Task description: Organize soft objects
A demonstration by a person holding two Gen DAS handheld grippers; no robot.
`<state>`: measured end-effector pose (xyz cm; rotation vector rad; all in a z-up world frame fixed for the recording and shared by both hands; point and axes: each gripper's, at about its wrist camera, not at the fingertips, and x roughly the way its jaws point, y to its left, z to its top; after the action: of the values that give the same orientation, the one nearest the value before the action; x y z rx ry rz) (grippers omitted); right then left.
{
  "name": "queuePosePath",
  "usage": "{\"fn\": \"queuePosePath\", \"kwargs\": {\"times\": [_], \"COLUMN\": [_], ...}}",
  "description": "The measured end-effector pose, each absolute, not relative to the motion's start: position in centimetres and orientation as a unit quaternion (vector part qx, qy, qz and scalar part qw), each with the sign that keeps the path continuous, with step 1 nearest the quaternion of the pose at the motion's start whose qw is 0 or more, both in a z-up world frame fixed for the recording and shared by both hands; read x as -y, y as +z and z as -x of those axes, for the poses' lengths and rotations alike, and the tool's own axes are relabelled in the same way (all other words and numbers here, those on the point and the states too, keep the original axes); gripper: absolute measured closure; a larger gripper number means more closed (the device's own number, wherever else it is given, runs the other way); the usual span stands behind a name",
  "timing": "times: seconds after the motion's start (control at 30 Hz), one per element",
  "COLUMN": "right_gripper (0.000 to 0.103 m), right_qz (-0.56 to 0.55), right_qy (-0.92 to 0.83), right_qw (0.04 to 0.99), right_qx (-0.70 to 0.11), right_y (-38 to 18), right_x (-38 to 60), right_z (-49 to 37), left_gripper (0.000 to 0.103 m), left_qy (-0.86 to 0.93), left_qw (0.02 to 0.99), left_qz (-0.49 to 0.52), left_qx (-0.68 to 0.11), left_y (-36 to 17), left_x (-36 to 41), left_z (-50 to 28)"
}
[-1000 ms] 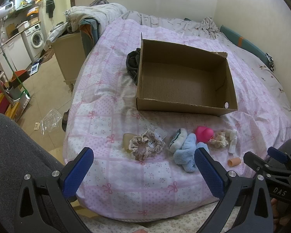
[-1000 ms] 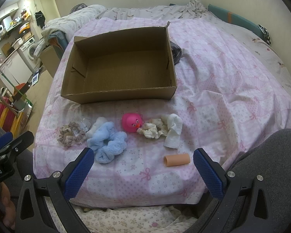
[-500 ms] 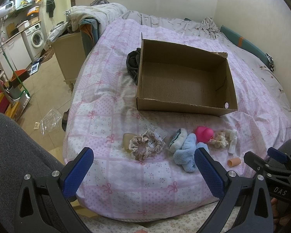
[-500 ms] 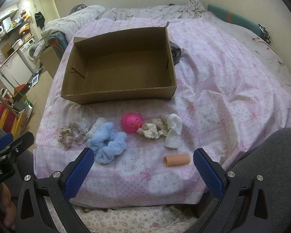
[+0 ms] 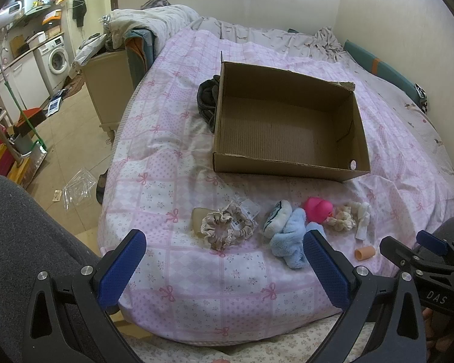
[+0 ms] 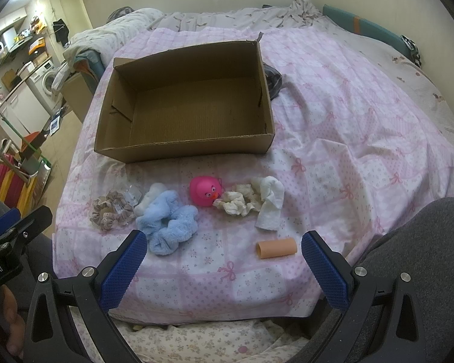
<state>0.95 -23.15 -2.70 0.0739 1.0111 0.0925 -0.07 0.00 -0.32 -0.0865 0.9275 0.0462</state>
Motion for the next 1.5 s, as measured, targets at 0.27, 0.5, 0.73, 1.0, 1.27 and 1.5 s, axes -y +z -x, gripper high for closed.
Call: {"fn": "queuePosePath", "kwargs": {"times": [0.27,0.5,0.73,1.0,1.27,1.5], "right_gripper": [0.0,0.0,0.0,0.0,0.0,0.0], "right_qz": [-0.036,-0.036,-0.037,-0.038,-0.038,-0.04], "right_qy": [0.045,0.045,0.045,0.045,0.045,0.045], "right_qw": [0.873,0.873,0.873,0.872,0.872,0.871], "right_qx": [-0.484,-0.485,-0.485,-0.485,-0.485,-0.487], "right_y": [-2.73,-2.75,-2.77,-2.79,-2.83,-2.06], "right_x": [23.16,23.15,23.15,23.16,23.18,22.89], "right_z": [-0.96,-0.96,-0.97,-0.97,-0.97,-1.18], "left_gripper": [0.0,0.0,0.0,0.0,0.0,0.0], "left_qy": [0.023,0.025,0.026,0.026,0.026,0.026], "left_qw": [0.893,0.893,0.893,0.893,0.893,0.892], "left_qz": [0.042,0.043,0.044,0.043,0.044,0.043], "left_qx": [-0.447,-0.448,-0.448,-0.448,-0.448,-0.448], "left_y": [-0.33,-0.43,-0.48,-0.46,-0.42,-0.42], "left_x": [-0.01,0.06,0.06,0.06,0.04,0.05], "left_z": [0.07,0.0,0.0,-0.02,-0.01,-0.02]}}
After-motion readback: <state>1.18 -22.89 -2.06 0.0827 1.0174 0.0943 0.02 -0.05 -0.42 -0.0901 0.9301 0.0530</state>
